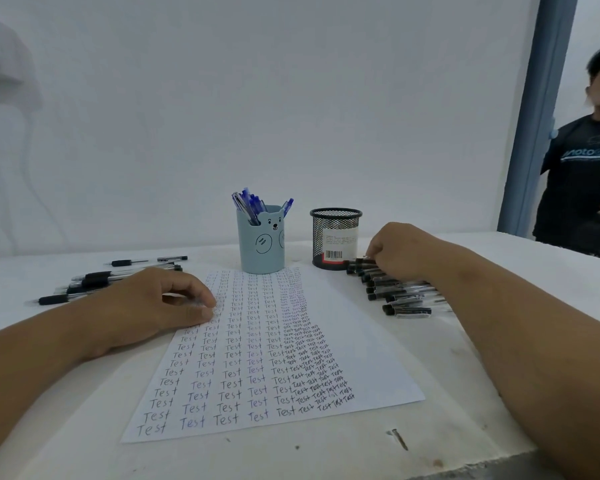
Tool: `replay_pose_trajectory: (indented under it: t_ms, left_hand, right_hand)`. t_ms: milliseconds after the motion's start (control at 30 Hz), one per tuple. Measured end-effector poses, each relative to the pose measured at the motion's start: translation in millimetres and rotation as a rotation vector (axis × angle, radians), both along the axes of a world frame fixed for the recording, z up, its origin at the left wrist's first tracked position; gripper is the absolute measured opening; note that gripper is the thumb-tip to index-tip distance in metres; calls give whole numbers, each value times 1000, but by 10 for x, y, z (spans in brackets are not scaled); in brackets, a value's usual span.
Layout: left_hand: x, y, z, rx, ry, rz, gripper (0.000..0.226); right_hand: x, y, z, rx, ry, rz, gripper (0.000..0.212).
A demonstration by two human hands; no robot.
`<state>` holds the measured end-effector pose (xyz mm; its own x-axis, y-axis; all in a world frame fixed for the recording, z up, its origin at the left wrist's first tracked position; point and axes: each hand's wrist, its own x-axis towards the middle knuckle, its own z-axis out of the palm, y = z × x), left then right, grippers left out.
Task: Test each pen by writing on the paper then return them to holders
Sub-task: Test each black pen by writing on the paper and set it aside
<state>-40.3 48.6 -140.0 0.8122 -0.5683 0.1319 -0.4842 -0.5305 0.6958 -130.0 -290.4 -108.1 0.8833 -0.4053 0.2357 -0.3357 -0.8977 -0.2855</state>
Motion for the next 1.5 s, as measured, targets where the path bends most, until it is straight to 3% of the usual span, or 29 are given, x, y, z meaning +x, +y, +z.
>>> replay_pose_trajectory:
  t_ms: [133,400,533,667,833,967,1100,1400,1500]
  left_hand:
    - [2,12,13,21,-3,-19,47]
    - [4,14,-5,-18,-40,24,12]
    - [62,67,10,-113,-208,100,4]
    - [282,257,22,-45,-400,244,21]
    - [383,361,-57,206,-419,296,19]
    - [428,336,-78,207,-450,307,12]
    - [409,269,-71,327,-528,374,5]
    - [401,199,-99,270,-586,233,10]
    - [344,142,-44,41,-650,168,21]
  right_hand:
    - [25,133,7,-29,-89,79,32]
    - [28,861,-123,-84,-215,482,21]
    - [-20,1145,-233,-86,-169,582,23]
    - [-26,1246,-298,-107,-119,668,22]
    - [-12,1255,-306,-126,-84,703,21]
    - [-3,1255,-304,-122,-89,709,21]
    - [0,1244,-320,-116,-95,720,20]
    - [10,1231,-340,-93,-101,720,20]
    - [9,1236,-339,-98,-107,719,19]
